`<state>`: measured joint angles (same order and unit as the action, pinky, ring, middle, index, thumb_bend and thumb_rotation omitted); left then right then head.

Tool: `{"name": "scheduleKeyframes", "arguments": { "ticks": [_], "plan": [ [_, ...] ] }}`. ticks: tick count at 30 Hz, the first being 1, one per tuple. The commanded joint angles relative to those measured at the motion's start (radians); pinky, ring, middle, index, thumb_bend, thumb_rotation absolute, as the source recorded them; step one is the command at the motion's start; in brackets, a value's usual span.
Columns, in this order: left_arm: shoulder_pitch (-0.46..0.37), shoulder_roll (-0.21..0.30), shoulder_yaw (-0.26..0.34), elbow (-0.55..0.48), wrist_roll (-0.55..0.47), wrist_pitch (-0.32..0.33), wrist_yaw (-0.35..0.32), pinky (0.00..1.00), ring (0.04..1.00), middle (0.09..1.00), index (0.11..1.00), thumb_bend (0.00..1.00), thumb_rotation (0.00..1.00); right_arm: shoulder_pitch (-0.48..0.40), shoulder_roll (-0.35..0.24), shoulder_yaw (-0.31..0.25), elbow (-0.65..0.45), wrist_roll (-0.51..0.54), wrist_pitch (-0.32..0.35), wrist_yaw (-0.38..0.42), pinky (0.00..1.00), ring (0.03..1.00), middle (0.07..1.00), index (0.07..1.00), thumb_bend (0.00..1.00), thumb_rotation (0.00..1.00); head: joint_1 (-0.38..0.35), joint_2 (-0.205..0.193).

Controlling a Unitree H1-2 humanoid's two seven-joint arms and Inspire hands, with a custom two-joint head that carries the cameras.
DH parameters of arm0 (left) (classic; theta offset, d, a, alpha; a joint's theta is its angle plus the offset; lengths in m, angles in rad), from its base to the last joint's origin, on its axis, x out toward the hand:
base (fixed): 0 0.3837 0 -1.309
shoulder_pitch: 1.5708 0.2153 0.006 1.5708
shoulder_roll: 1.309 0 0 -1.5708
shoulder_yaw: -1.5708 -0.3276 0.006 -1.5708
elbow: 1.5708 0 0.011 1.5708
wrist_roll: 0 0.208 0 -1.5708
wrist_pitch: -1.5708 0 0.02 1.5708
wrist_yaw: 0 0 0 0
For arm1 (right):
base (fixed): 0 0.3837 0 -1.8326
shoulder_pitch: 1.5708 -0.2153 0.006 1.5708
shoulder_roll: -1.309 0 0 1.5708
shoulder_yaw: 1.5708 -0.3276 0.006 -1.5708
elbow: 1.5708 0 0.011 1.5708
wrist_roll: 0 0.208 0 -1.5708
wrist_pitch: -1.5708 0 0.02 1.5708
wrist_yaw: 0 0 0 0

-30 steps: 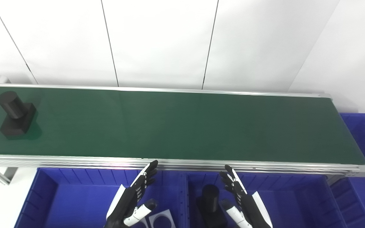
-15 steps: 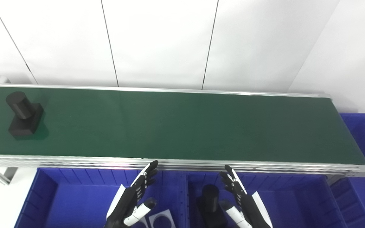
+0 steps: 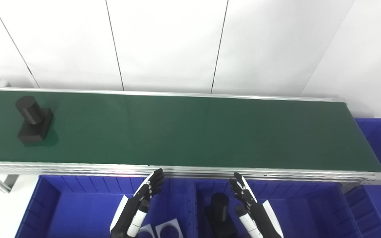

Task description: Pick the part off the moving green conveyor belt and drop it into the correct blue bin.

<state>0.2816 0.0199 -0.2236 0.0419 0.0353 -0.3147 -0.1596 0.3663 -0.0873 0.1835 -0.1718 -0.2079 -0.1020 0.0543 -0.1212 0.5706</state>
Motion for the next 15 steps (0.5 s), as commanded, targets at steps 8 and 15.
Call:
{"name": "scheduleKeyframes", "arguments": {
  "ticks": [8,15],
  "plan": [
    [-0.018,0.017,-0.008,-0.038,0.032,-0.014,-0.005,0.91,0.941,0.959,0.947,0.78,0.81,0.001,0.0,0.001,-0.028,0.002,-0.053,-0.009,0.92,0.936,0.936,0.998,0.73,0.97,0.002,0.001],
    [-0.02,0.022,-0.012,-0.045,0.032,-0.007,-0.008,0.92,0.949,0.967,0.947,0.78,0.76,0.003,0.002,0.002,-0.038,-0.019,-0.04,-0.014,0.91,0.931,0.934,0.996,0.78,0.89,0.006,0.0]
  ]
}}
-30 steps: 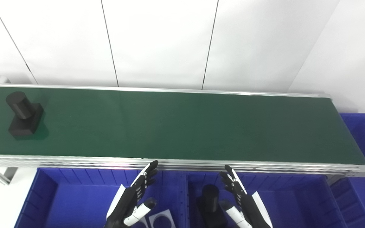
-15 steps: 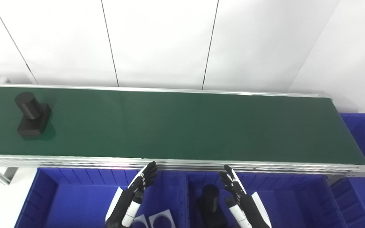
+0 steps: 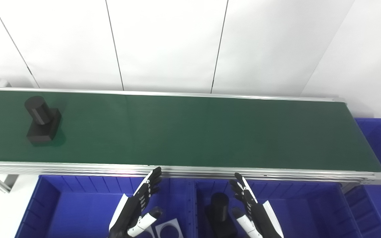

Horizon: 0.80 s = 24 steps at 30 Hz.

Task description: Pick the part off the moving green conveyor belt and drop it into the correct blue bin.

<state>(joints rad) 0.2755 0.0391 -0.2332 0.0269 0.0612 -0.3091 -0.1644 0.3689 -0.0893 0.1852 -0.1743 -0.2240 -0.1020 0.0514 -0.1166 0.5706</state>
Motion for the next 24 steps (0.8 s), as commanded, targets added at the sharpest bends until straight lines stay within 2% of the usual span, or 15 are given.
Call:
{"name": "scheduleKeyframes", "arguments": {
  "ticks": [1,9,11,12,13,14,15,16,17,18,24],
  "plan": [
    [-0.015,0.004,-0.003,-0.029,0.006,-0.014,-0.004,0.92,0.95,0.968,0.947,0.78,0.76,0.0,0.005,-0.001,-0.036,-0.003,-0.039,-0.011,0.91,0.93,0.934,0.996,0.79,0.89,0.001,0.0],
    [-0.019,0.002,-0.007,-0.009,-0.001,-0.05,0.0,0.91,0.943,0.959,0.938,0.76,0.74,0.004,0.003,-0.003,-0.034,-0.004,-0.046,-0.011,0.91,0.932,0.933,0.997,0.79,0.88,0.026,-0.014],
    [-0.018,-0.003,-0.009,-0.006,0.001,-0.052,0.003,0.9,0.935,0.954,0.931,0.76,0.73,0.006,-0.001,-0.004,-0.033,-0.001,-0.055,-0.01,0.91,0.927,0.933,0.998,0.78,0.88,0.051,-0.024],
    [-0.016,-0.007,-0.01,-0.006,0.002,-0.049,0.005,0.89,0.932,0.951,0.929,0.76,0.73,0.007,-0.005,-0.005,-0.029,0.001,-0.062,-0.009,0.91,0.926,0.934,0.999,0.77,0.88,0.087,-0.034],
    [-0.016,-0.009,-0.011,-0.005,0.003,-0.047,0.007,0.89,0.928,0.948,0.924,0.77,0.73,0.006,-0.009,-0.007,-0.023,0.003,-0.07,-0.009,0.9,0.924,0.934,1.0,0.76,0.88,0.087,-0.034],
    [-0.015,-0.014,-0.012,-0.002,0.009,-0.049,0.012,0.88,0.922,0.942,0.917,0.78,0.73,0.006,-0.013,-0.009,-0.018,0.006,-0.076,-0.009,0.9,0.922,0.934,1.0,0.75,0.89,0.131,-0.047],
    [-0.015,-0.017,-0.013,0.001,0.013,-0.051,0.015,0.87,0.917,0.937,0.912,0.78,0.73,0.005,-0.016,-0.011,-0.014,0.009,-0.08,-0.009,0.9,0.923,0.935,1.0,0.75,0.89,0.131,-0.047],
    [-0.016,-0.023,-0.013,0.007,0.017,-0.056,0.019,0.87,0.916,0.936,0.91,0.79,0.73,0.004,-0.021,-0.013,-0.008,0.014,-0.087,-0.008,0.9,0.923,0.936,1.0,0.75,0.89,0.177,-0.06],
    [-0.016,-0.027,-0.014,0.011,0.02,-0.061,0.022,0.84,0.9,0.922,0.897,0.79,0.72,0.004,-0.025,-0.015,-0.003,0.018,-0.093,-0.007,0.92,0.929,0.942,1.0,0.73,0.91,0.184,-0.062],
    [-0.018,-0.03,-0.015,0.018,0.022,-0.066,0.022,0.84,0.898,0.921,0.895,0.8,0.72,0.002,-0.03,-0.017,0.004,0.025,-0.101,-0.005,0.92,0.93,0.942,1.0,0.73,0.91,0.221,-0.073],
    [-0.028,-0.037,-0.025,0.044,0.03,-0.082,0.018,0.82,0.897,0.925,0.899,0.8,0.68,-0.011,-0.039,-0.032,0.039,0.054,-0.131,-0.003,0.93,0.96,0.964,1.0,0.72,0.94,0.283,-0.093]
  ]
}}
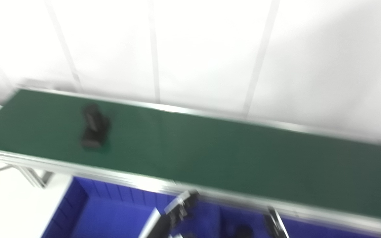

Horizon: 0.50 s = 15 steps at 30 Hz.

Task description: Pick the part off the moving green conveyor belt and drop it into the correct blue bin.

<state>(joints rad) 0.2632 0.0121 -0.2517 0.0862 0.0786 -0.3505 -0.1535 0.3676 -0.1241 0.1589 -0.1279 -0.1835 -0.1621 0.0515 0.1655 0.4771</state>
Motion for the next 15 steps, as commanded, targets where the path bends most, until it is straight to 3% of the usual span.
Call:
{"name": "scheduleKeyframes", "arguments": {
  "ticks": [1,15],
  "plan": [
    [-0.018,-0.012,-0.006,-0.011,0.01,-0.043,0.008,0.82,0.895,0.925,0.898,0.81,0.68,-0.012,-0.004,-0.008,-0.003,0.016,-0.073,-0.003,0.93,0.962,0.968,1.0,0.72,0.95,0.004,-0.002],
    [-0.023,-0.026,-0.001,0.007,-0.001,-0.05,0.012,0.8,0.872,0.901,0.877,0.82,0.63,-0.019,-0.011,-0.011,0.025,0.044,-0.095,0.011,0.96,0.988,0.992,1.0,0.63,0.99,0.004,-0.028]
  ]
}}
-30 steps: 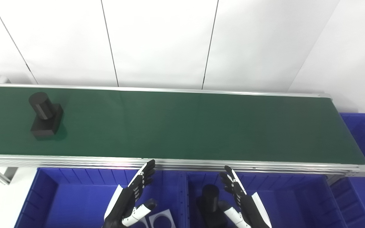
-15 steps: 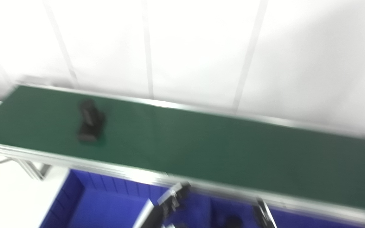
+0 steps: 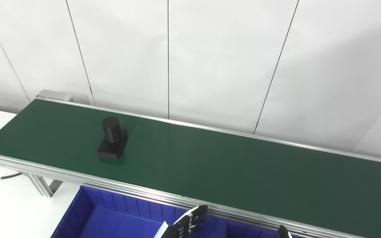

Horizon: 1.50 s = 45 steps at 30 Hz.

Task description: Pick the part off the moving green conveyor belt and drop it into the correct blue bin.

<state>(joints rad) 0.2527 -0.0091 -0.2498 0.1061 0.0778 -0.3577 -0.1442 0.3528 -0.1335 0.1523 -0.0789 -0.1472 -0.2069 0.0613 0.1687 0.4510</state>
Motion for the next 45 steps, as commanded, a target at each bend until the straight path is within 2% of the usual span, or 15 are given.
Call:
{"name": "scheduleKeyframes", "arguments": {
  "ticks": [1,14,36,45],
  "plan": [
    [-0.013,-0.005,-0.003,-0.01,-0.001,-0.046,0.003,0.8,0.873,0.901,0.876,0.82,0.62,-0.004,-0.002,-0.004,-0.025,0.007,-0.048,0.001,0.96,0.989,0.992,1.0,0.63,0.99,-0.001,-0.003],
    [-0.022,-0.004,-0.001,0.017,-0.01,-0.069,0.0,0.8,0.876,0.908,0.877,0.83,0.61,-0.006,0.003,-0.006,-0.017,-0.007,-0.052,-0.007,0.96,0.986,0.985,1.0,0.63,0.99,-0.012,-0.015],
    [-0.018,-0.01,0.01,-0.002,0.032,-0.043,0.027,0.8,0.882,0.899,0.871,0.82,0.62,-0.011,0.014,-0.014,-0.003,-0.014,-0.084,-0.024,0.92,0.962,0.972,1.0,0.69,0.98,-0.026,-0.009],
    [-0.031,-0.024,0.02,0.031,0.04,-0.076,0.058,0.79,0.865,0.886,0.855,0.81,0.61,-0.015,0.031,-0.036,0.009,-0.005,-0.099,-0.038,0.99,0.978,0.97,1.0,0.7,0.99,-0.038,-0.013]
  ]
}}
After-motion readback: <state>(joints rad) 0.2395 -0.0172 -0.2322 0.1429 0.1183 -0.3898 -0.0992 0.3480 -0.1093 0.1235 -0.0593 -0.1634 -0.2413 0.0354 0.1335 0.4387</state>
